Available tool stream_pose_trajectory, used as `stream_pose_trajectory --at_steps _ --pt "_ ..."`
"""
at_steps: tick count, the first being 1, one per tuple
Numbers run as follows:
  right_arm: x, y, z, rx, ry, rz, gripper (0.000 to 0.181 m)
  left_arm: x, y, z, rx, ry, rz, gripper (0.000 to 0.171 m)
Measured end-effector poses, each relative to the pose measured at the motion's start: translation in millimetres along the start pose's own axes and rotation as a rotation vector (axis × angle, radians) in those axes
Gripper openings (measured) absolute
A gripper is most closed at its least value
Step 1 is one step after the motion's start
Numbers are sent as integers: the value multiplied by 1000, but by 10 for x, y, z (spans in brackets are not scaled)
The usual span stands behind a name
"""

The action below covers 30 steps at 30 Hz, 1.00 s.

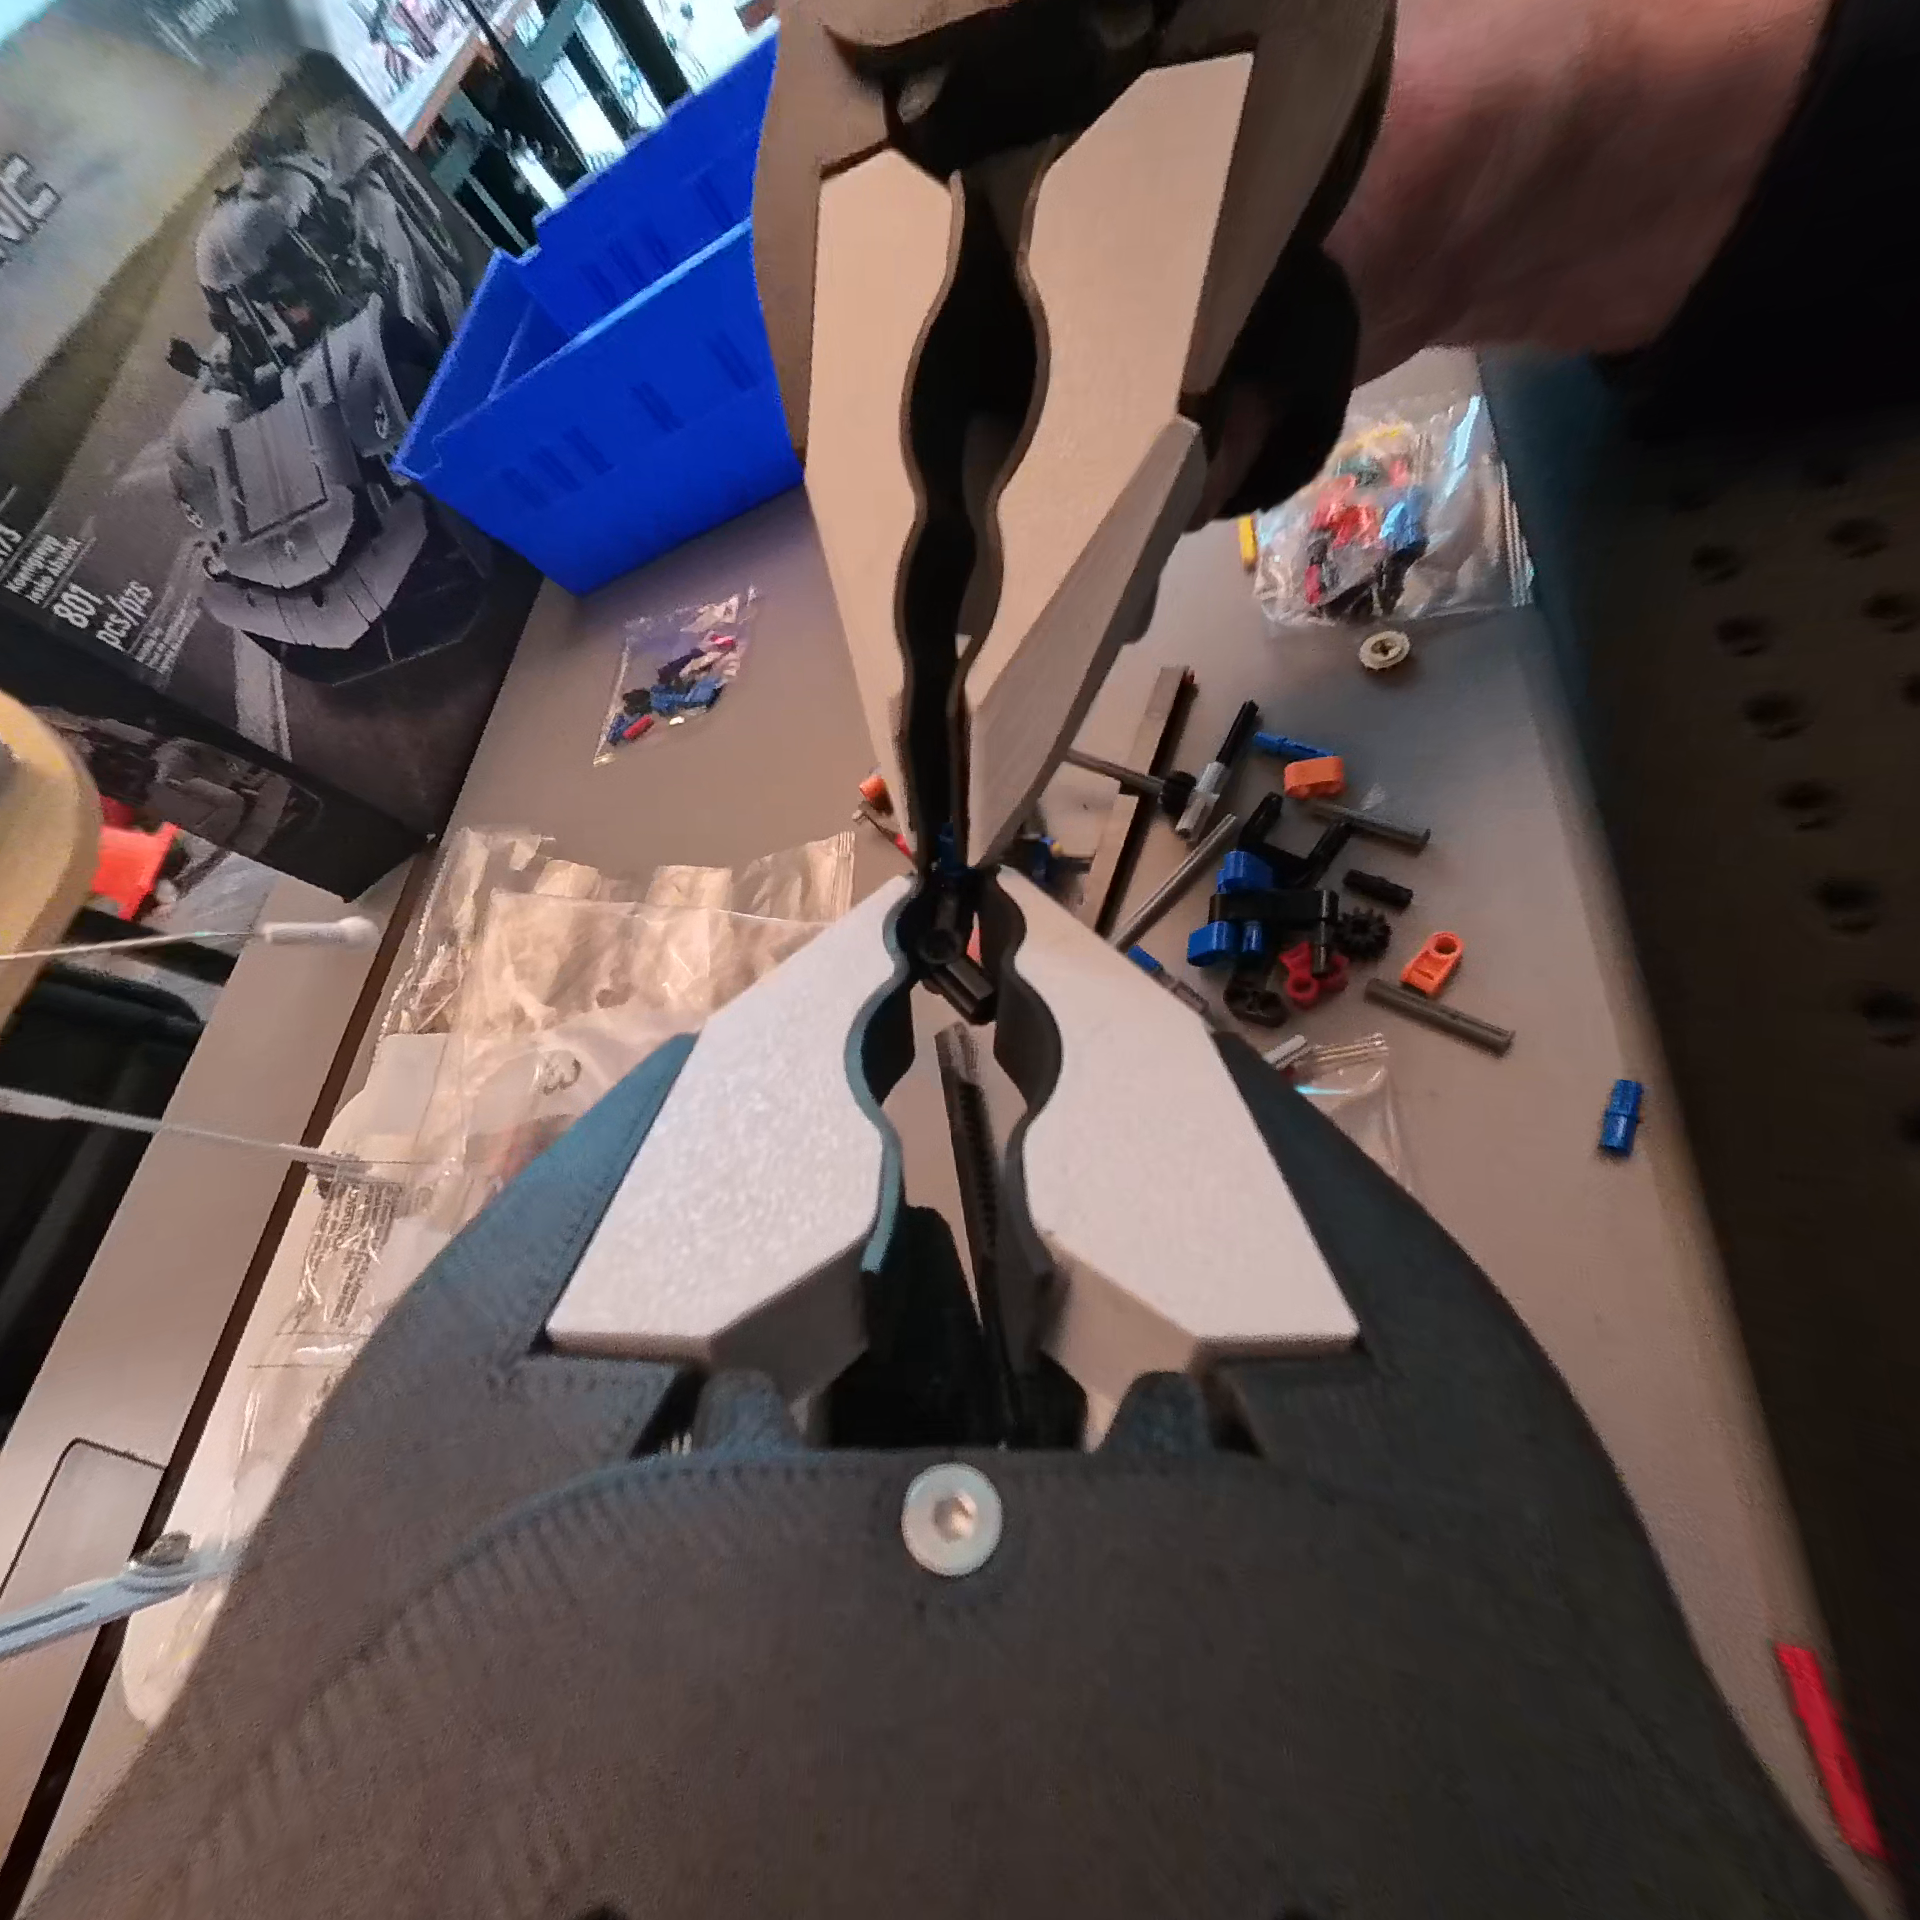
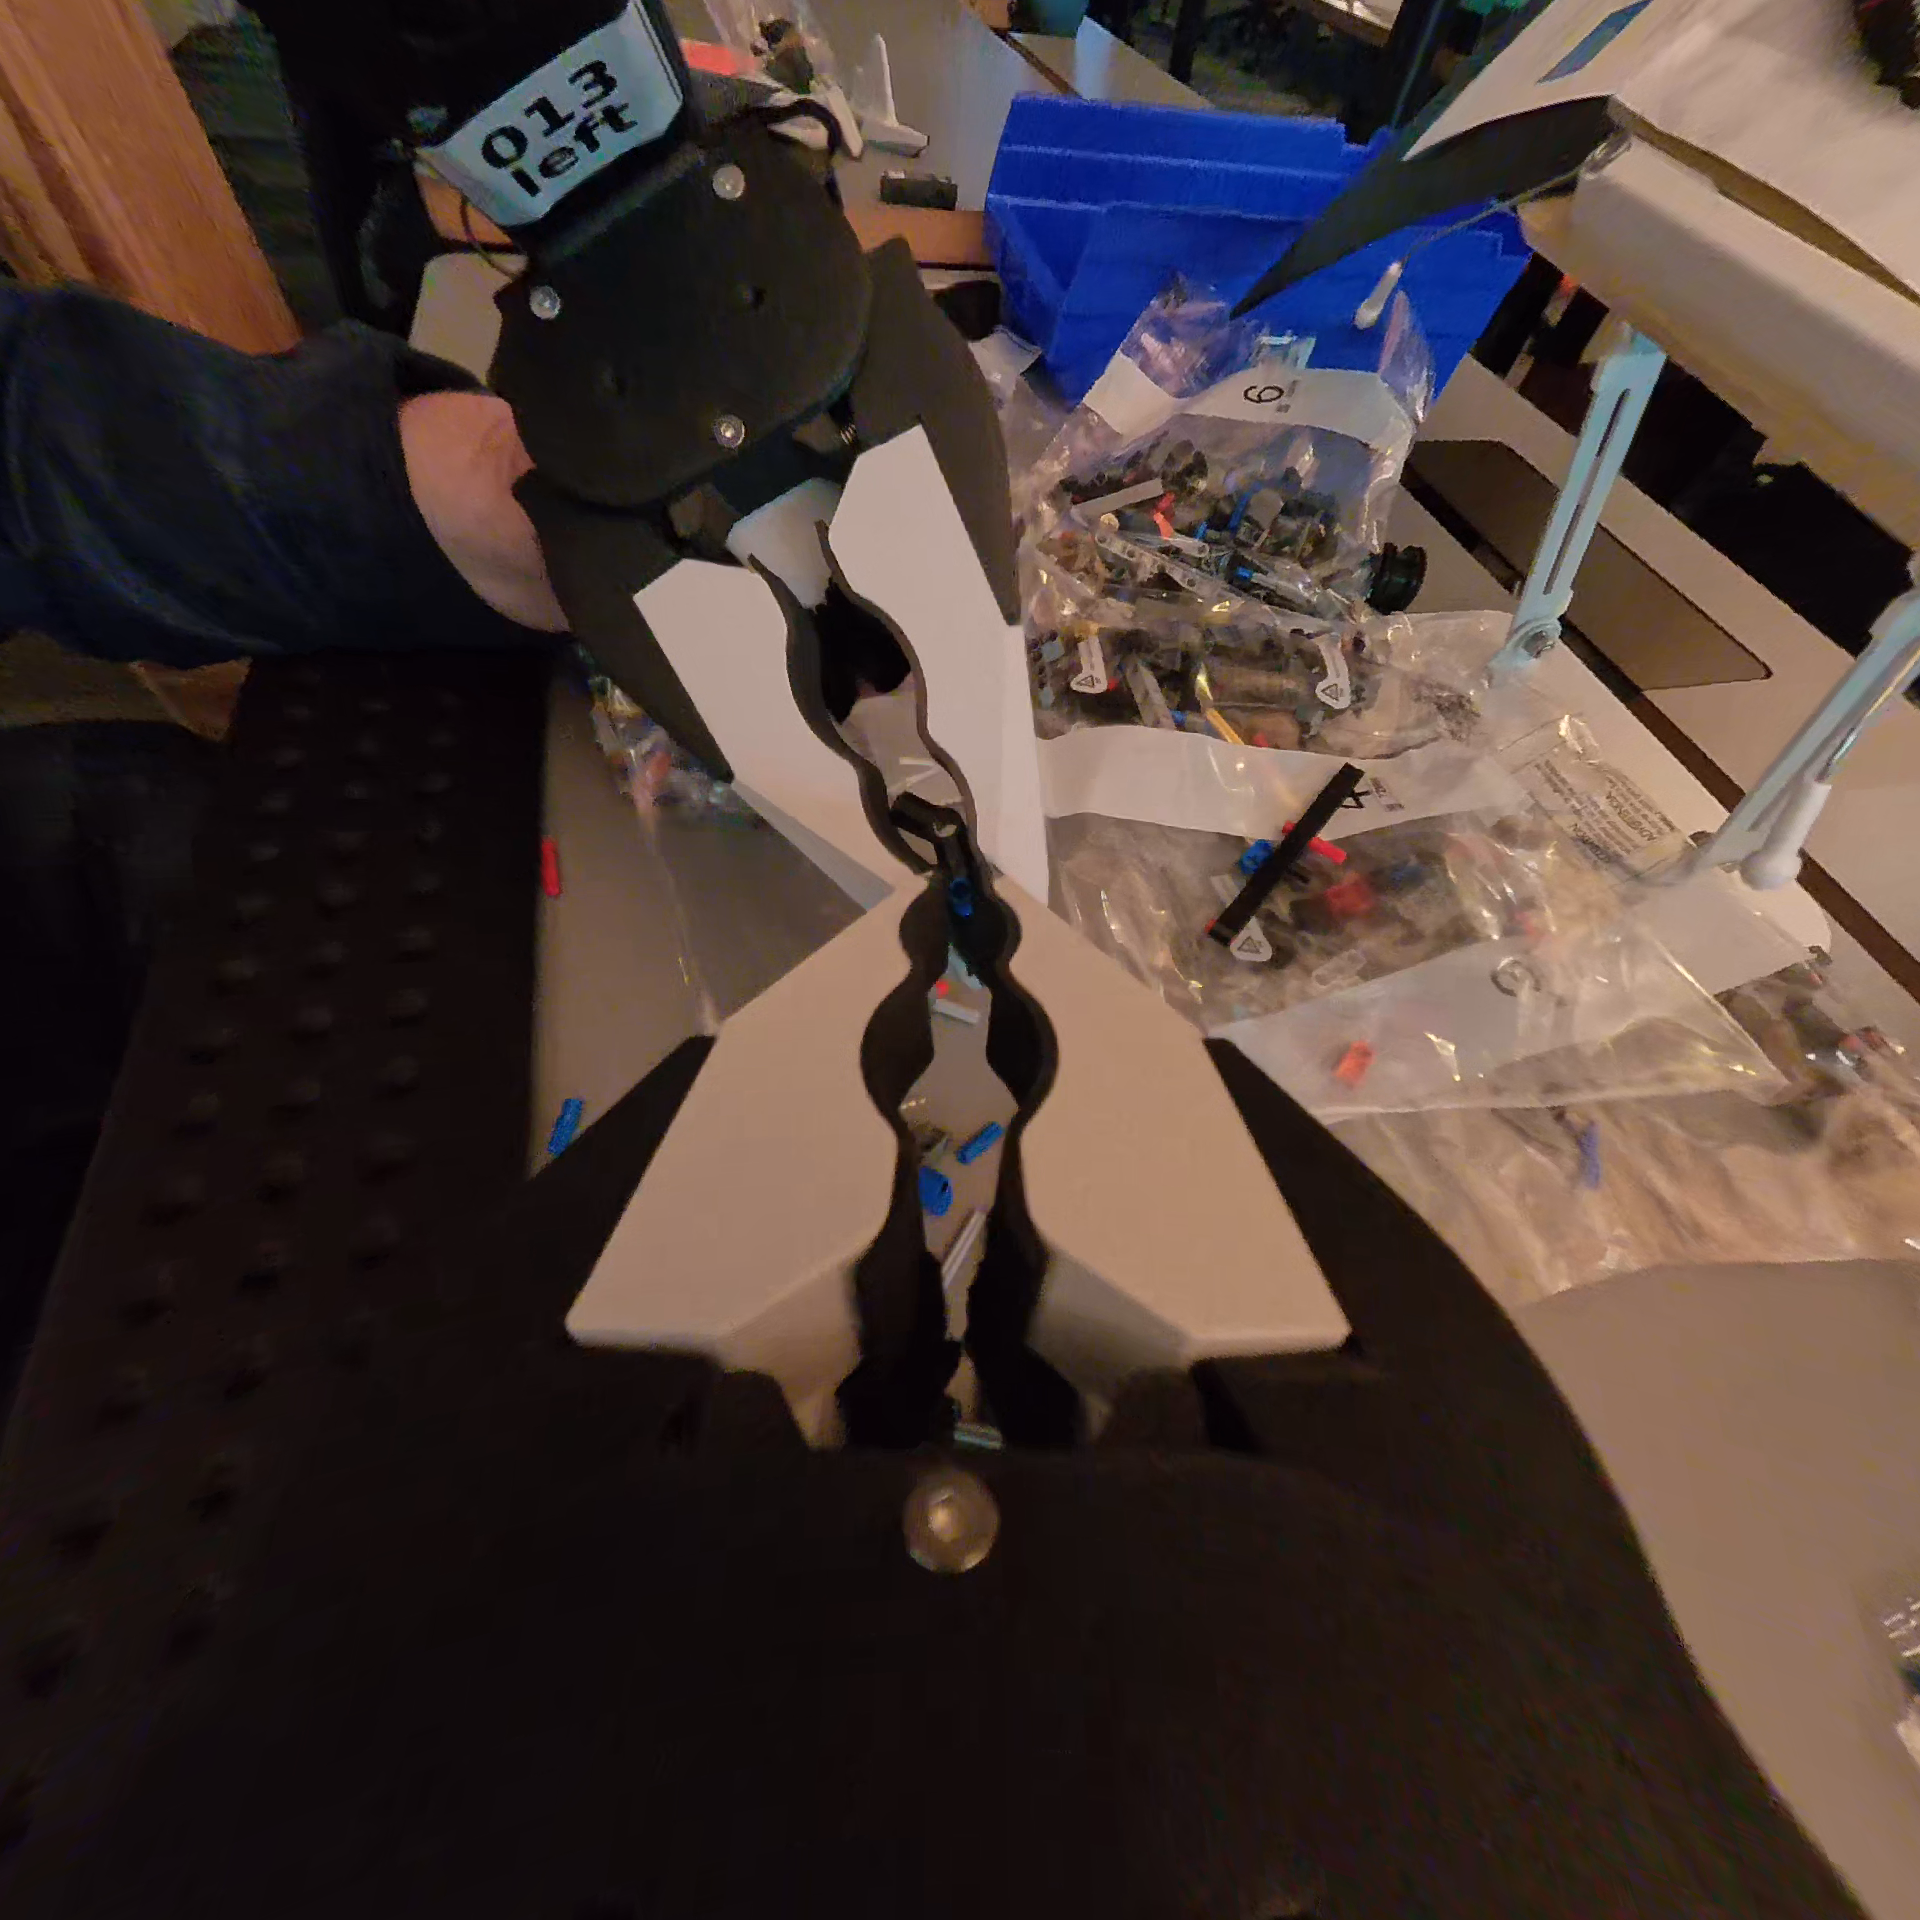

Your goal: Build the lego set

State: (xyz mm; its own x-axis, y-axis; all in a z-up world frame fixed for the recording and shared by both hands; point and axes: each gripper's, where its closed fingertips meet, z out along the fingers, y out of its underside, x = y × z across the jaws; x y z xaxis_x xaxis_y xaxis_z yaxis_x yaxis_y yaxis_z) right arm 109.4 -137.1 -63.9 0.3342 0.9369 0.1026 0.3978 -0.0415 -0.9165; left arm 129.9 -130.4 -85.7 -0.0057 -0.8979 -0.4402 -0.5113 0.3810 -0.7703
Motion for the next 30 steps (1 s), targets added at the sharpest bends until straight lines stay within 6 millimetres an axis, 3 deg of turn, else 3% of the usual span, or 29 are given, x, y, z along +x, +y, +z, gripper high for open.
stream_pose_trajectory --at_steps 4,7,8,9,10,11,13,16,19,21,23,27,30 --pt "14 12 27 -26 20 2 1 -30 101 8 -108 -46 101 8" --pt "15 -73 2 29 13 38 0 -48 91 -10 -98 -39 85 8" --pt "-1 -216 -75 123 -10 60 0 -48 222 -6 -180 -39 118 7" --pt "59 -468 -332 293 -19 111 0 24 505 52 -294 -9 156 7" --pt "228 -560 -614 407 38 150 0 157 648 89 -318 50 144 7" --pt "316 -527 -759 450 54 195 0 159 558 70 -270 41 142 7" --pt "172 -284 -538 284 -36 191 0 10 243 -6 -139 15 61 7" --pt "165 -23 -250 94 -10 150 0 -46 149 12 -37 29 -22 8" --pt "109 -104 -240 144 -22 111 1 -85 69 -62 71 58 -147 8" --pt "116 -12 -151 80 2 90 12 -109 49 -85 62 41 -114 8" --pt "77 62 -43 28 -14 96 18 8 13 -27 70 89 -95 8" --pt "11 33 18 39 -62 102 1 35 18 15 49 76 -50 8" --pt "11 36 4 13 -39 79 1 46 9 11 60 84 -60 9"
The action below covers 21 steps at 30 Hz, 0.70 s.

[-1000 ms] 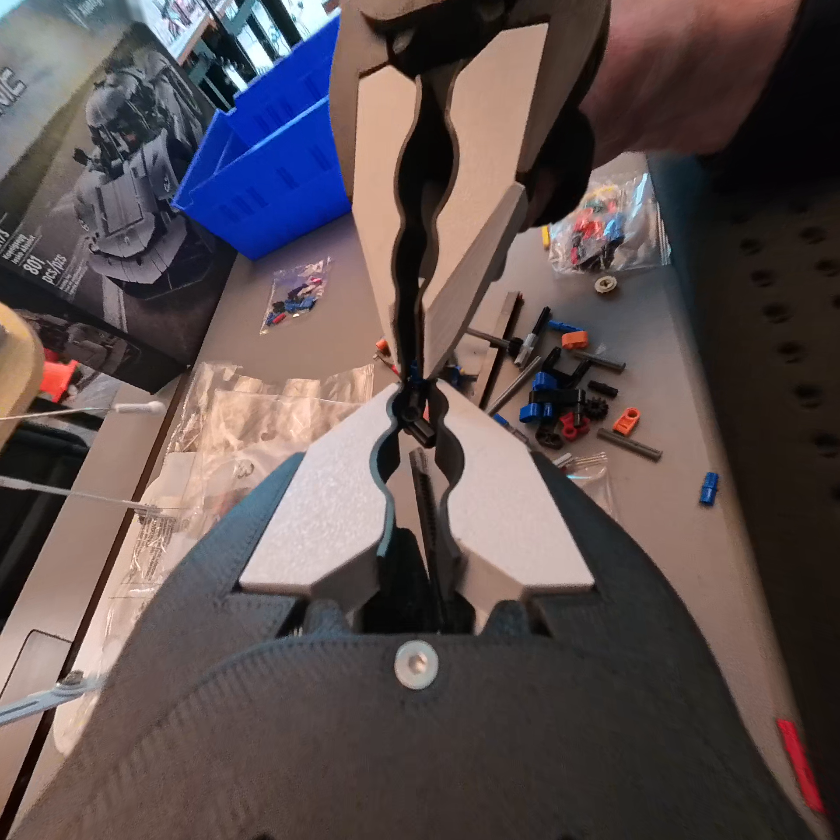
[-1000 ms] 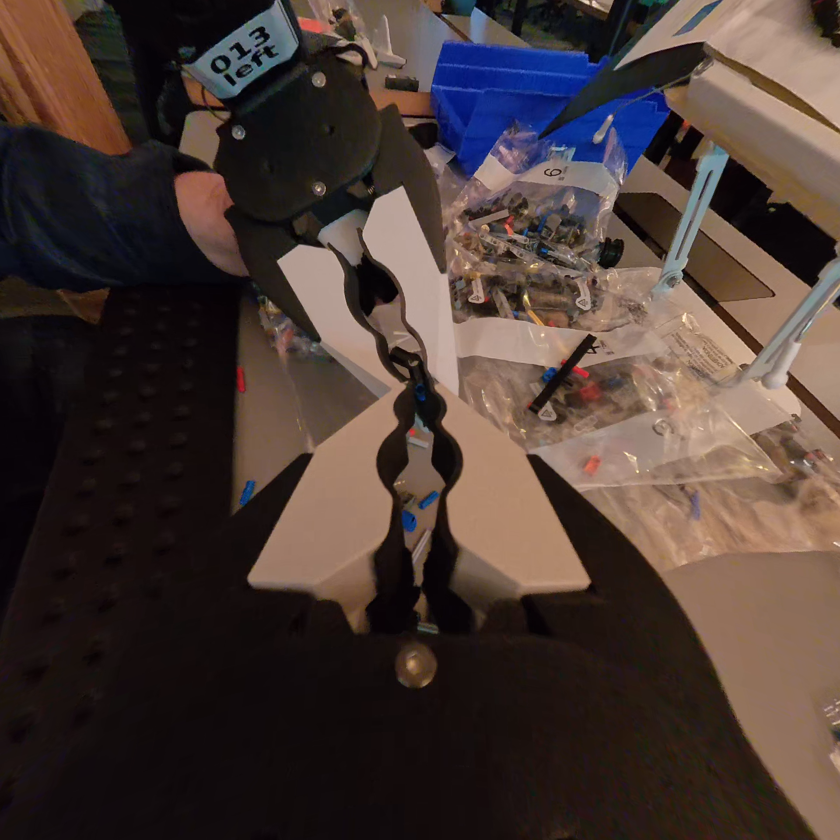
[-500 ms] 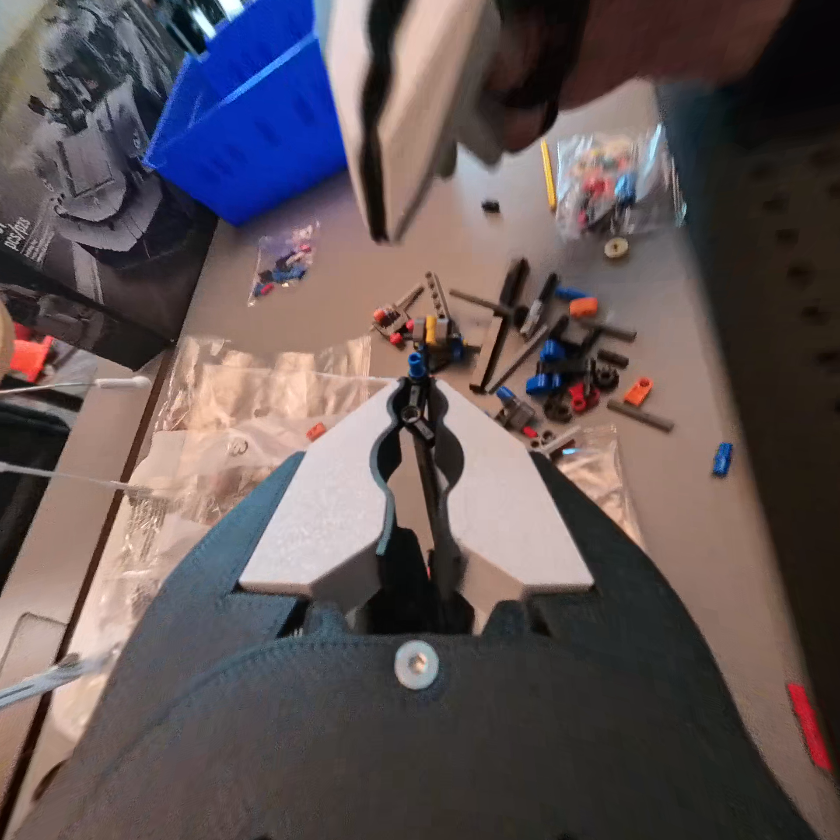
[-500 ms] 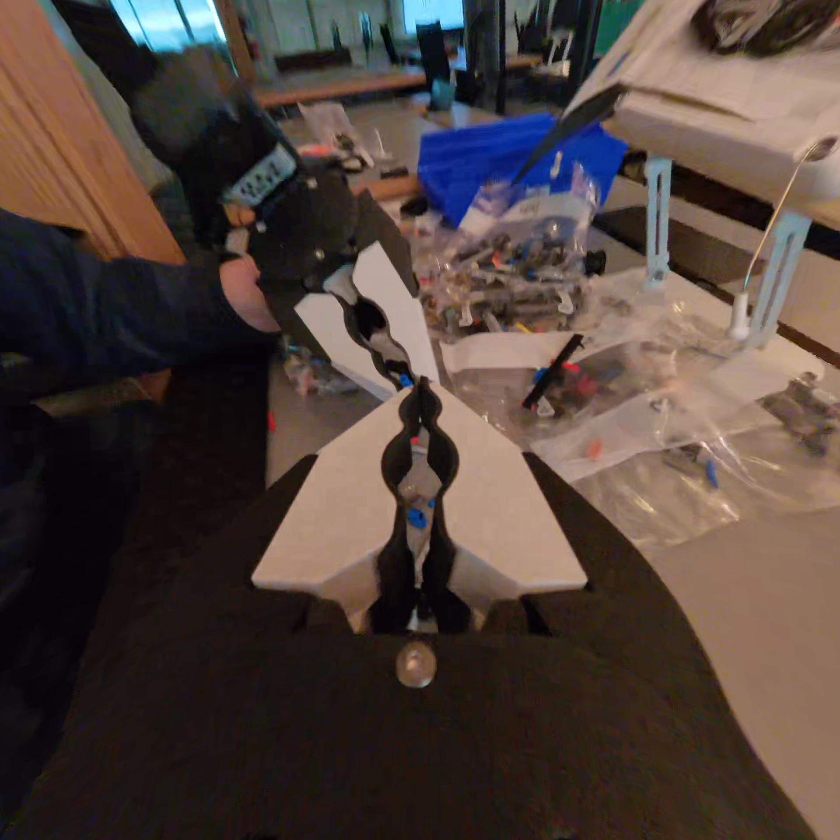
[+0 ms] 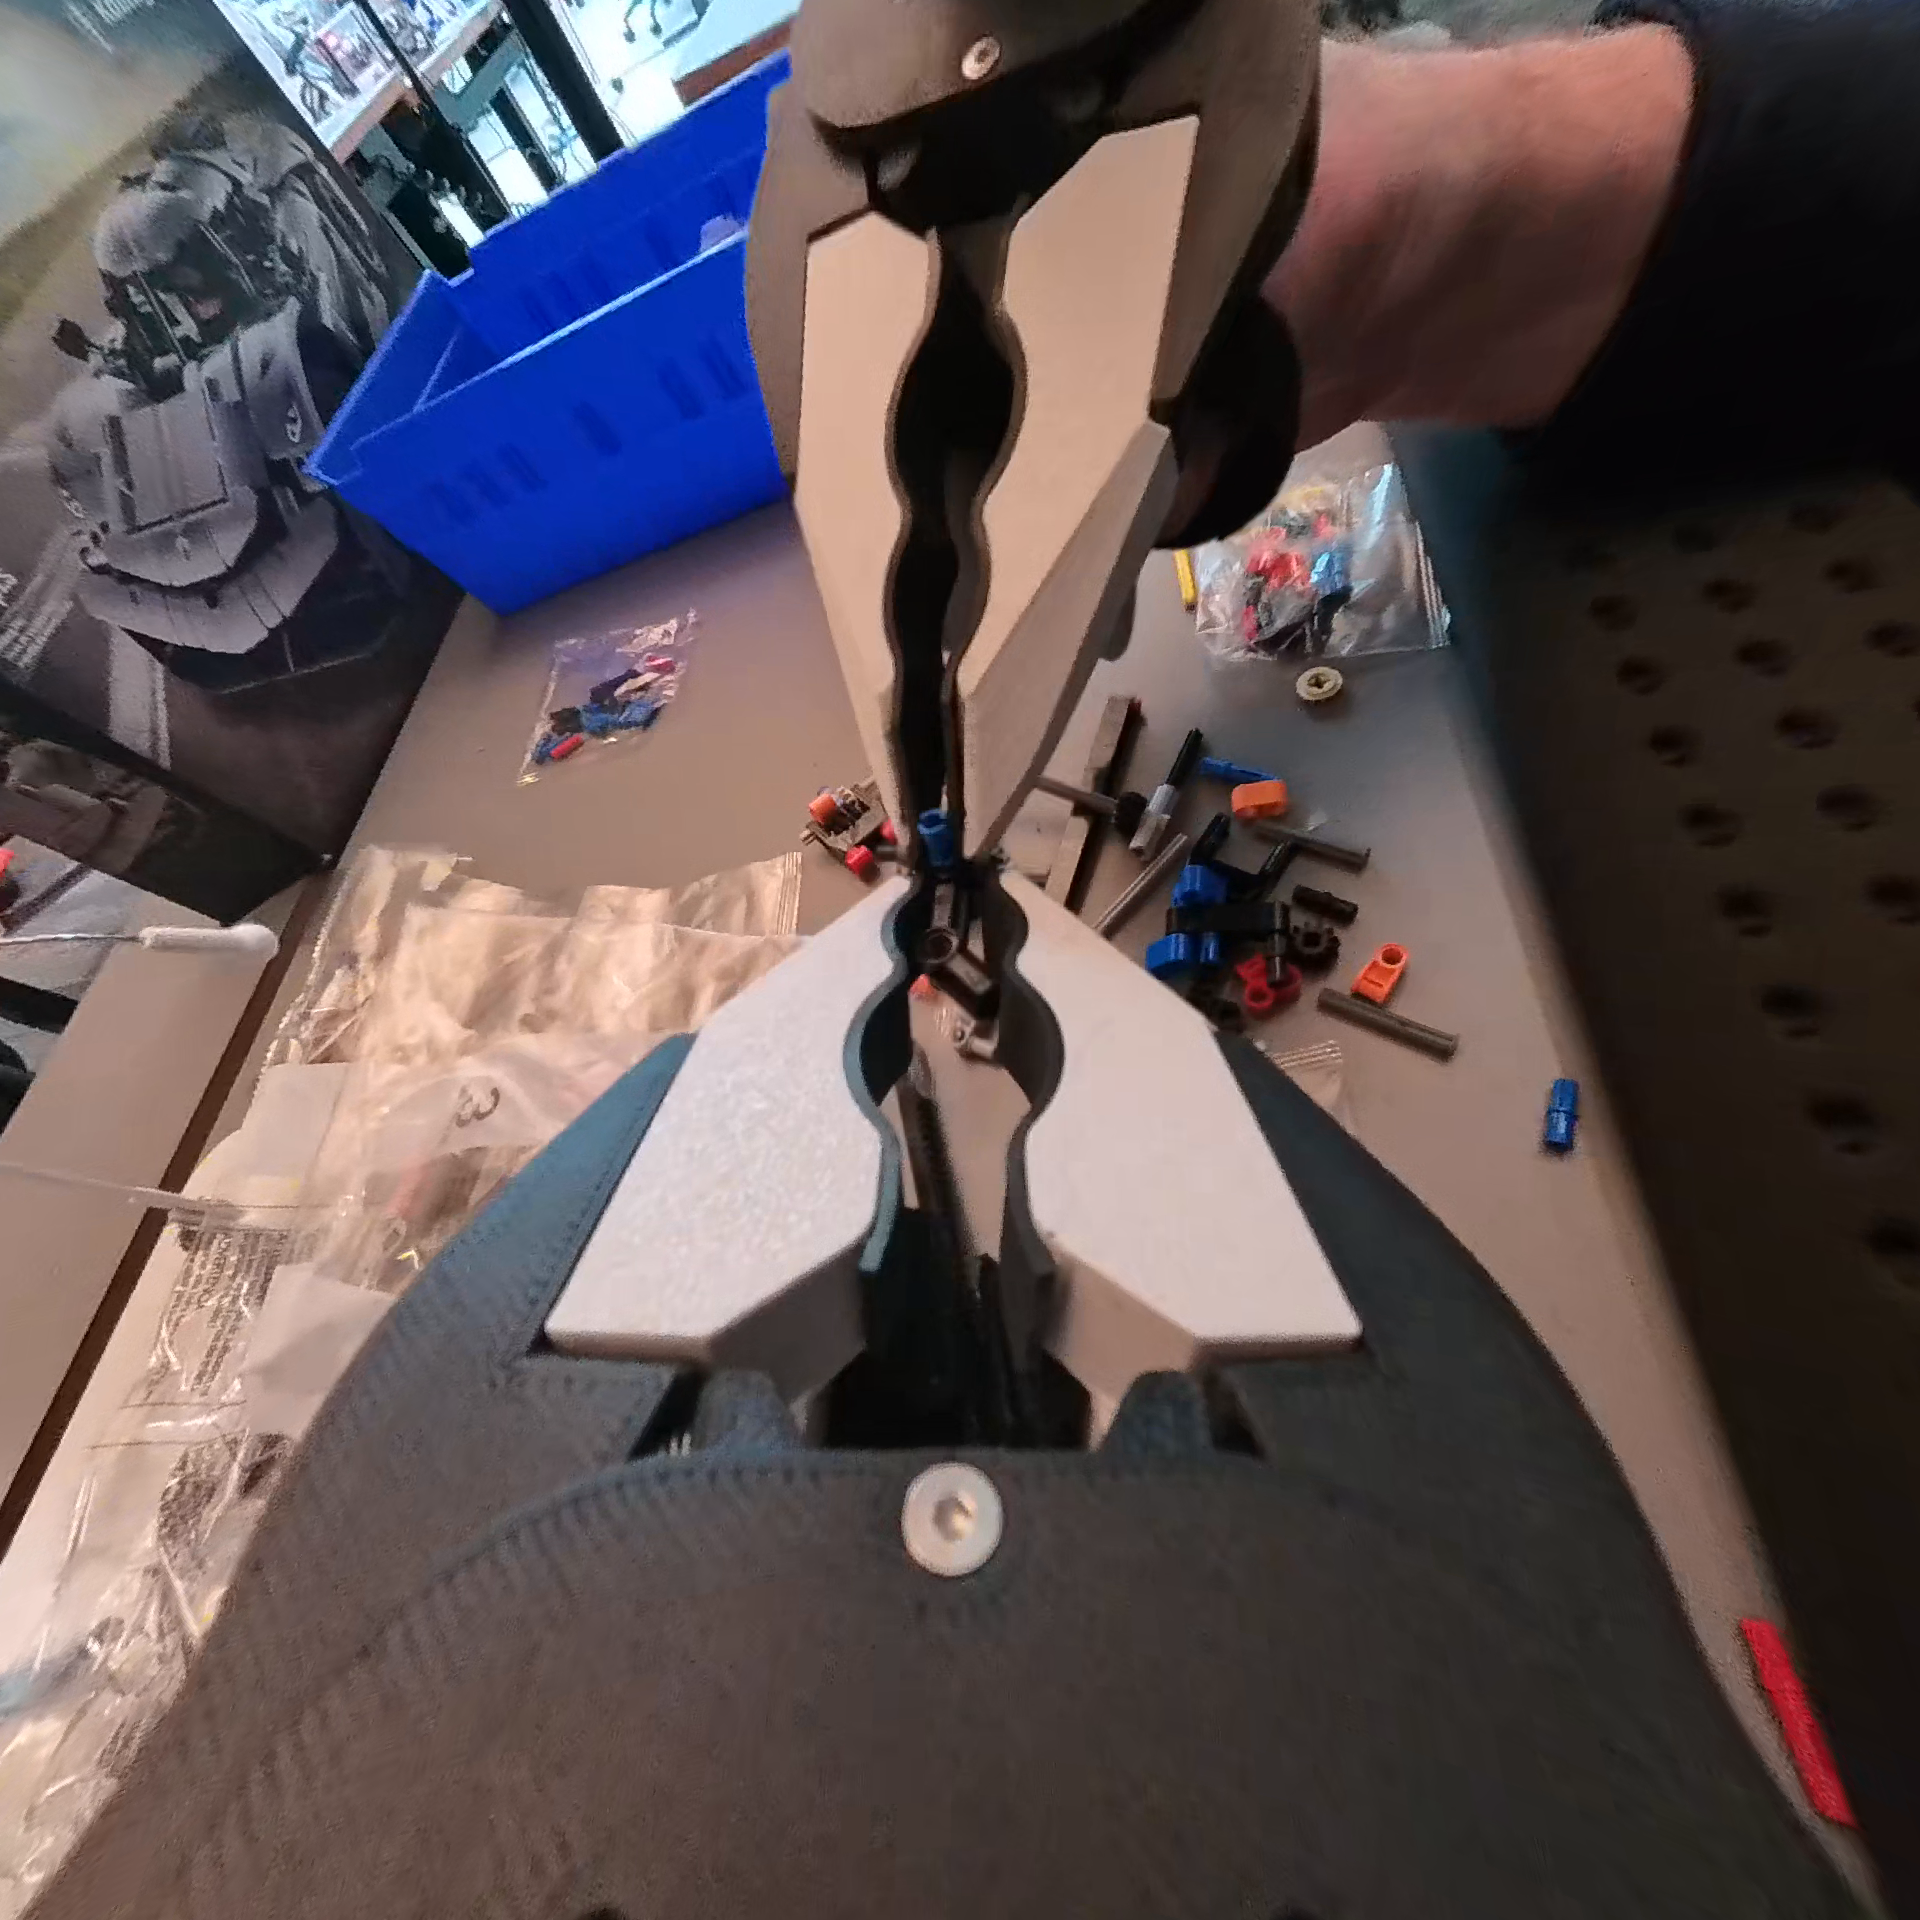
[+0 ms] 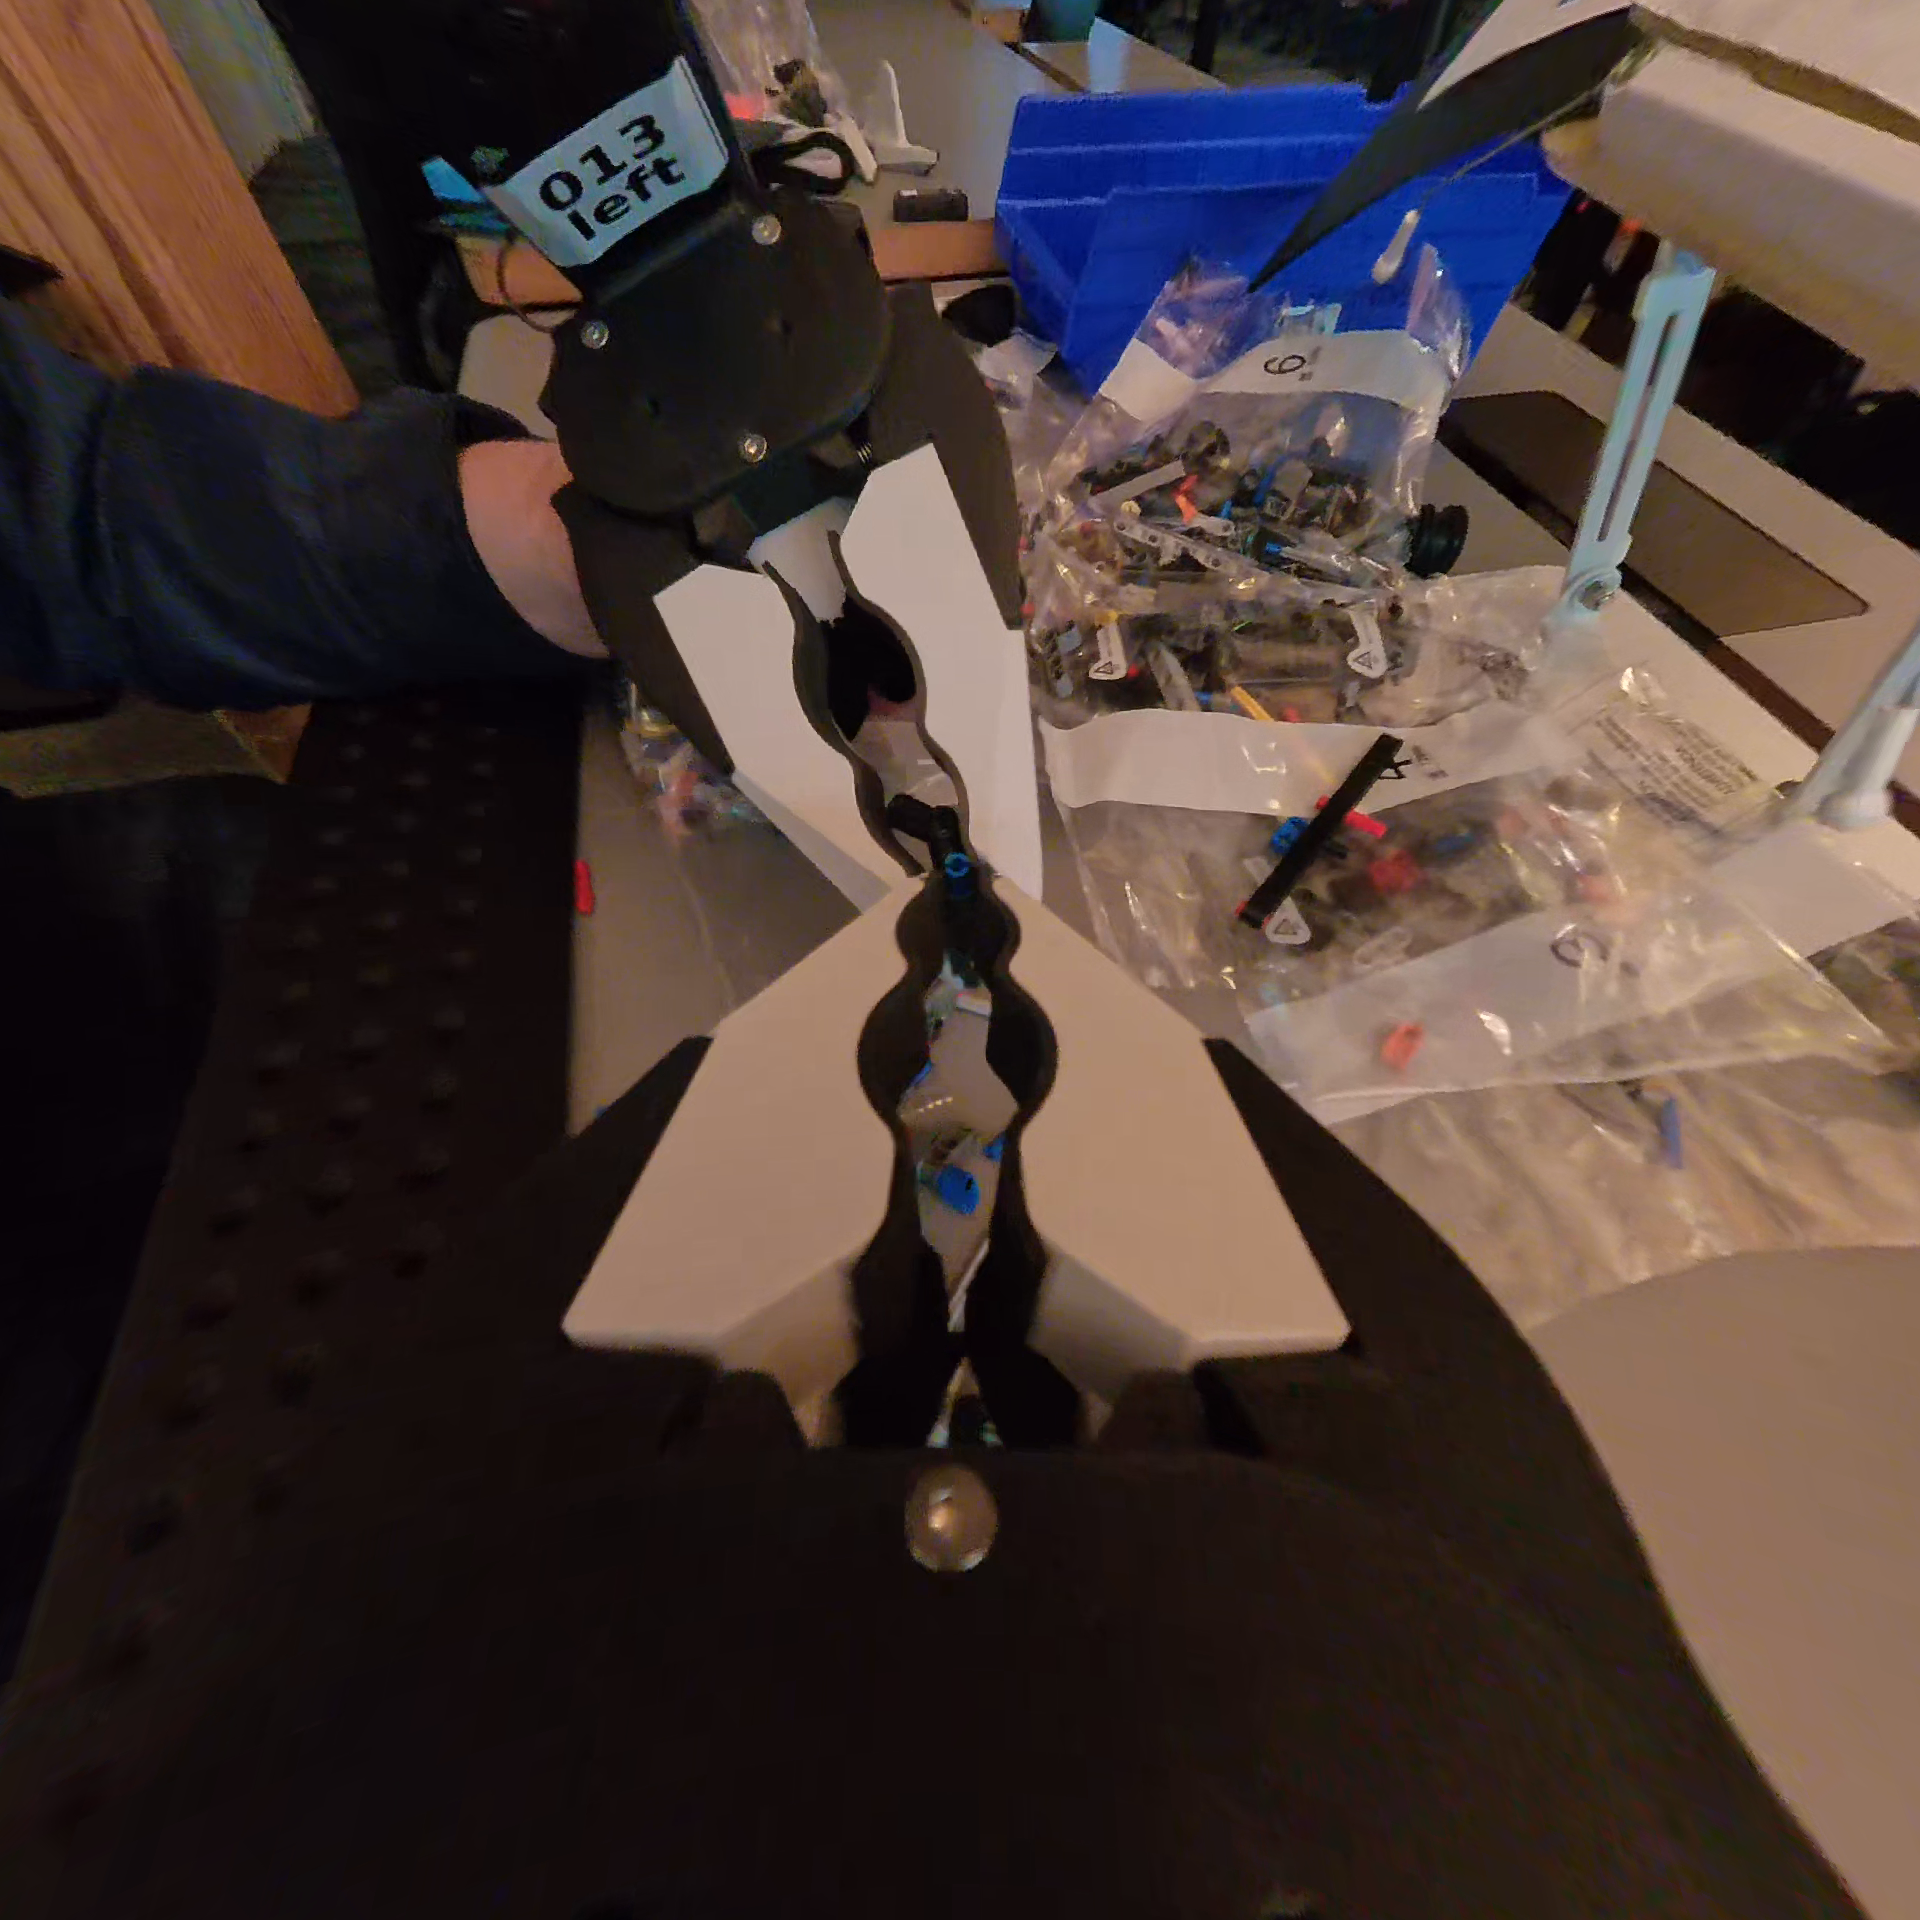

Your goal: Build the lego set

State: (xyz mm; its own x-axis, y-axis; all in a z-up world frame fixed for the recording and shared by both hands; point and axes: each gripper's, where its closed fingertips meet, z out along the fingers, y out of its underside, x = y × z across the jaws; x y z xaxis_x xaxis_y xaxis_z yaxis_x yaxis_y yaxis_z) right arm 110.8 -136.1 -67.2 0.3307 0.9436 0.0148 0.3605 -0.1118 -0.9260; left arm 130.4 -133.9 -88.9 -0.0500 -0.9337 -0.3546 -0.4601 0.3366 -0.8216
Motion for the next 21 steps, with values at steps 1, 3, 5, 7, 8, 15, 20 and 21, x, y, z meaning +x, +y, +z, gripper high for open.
stream_pose_trajectory --at_steps 1,3,5,7,8,15,20,21 --pt "8 -21 -23 6 15 -20 1 -18 -35 -24 20 -4 -9 9" --pt "43 -31 -78 36 -2 32 1 -71 -80 -95 60 -4 -52 16" --pt "63 -73 -138 61 15 23 1 -85 -103 -150 81 -2 -61 16" --pt "76 -58 -149 52 26 24 2 -82 -115 -168 83 -11 -39 11" --pt "77 -57 -148 48 34 14 2 -74 -100 -159 73 -9 -37 11" --pt "94 8 -95 3 51 4 2 -77 -148 -141 96 -17 -52 23" --pt "81 -44 -103 35 58 -10 1 -81 -179 -152 101 -34 -36 5" --pt "88 -68 -118 51 63 -12 0 -103 -191 -164 104 -47 -39 5"
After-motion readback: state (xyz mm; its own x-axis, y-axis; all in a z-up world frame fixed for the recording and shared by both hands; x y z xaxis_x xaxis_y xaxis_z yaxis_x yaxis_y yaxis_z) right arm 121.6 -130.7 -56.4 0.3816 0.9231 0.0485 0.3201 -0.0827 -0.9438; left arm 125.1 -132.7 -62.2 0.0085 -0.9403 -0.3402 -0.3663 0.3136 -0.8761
